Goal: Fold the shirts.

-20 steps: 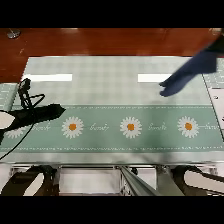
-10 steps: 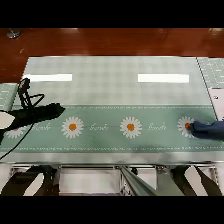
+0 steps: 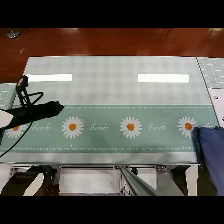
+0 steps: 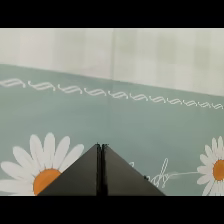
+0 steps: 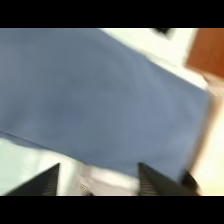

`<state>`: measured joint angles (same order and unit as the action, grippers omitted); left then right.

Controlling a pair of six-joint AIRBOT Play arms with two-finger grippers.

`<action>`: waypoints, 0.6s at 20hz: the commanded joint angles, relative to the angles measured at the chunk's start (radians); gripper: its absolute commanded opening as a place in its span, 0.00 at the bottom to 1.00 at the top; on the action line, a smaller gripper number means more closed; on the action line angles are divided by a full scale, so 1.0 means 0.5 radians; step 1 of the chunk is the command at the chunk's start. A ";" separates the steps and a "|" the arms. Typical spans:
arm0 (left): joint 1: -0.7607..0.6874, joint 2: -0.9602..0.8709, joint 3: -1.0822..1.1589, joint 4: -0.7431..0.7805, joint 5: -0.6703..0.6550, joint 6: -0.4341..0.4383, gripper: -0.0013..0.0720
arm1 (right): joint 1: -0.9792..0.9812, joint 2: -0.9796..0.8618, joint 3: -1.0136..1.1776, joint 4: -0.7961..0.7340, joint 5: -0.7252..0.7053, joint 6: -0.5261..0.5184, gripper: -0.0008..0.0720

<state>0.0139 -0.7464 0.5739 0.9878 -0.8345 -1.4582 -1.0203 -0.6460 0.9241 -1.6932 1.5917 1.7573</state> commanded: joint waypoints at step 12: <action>-0.443 -0.838 1.489 0.139 -0.330 0.031 0.04 | 2.457 -1.258 0.869 0.797 -1.009 -0.362 0.05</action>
<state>-0.1223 -1.0847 1.2472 1.0180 -0.9749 -1.4147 -0.1158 -1.1240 1.3323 -1.0988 1.1351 1.5269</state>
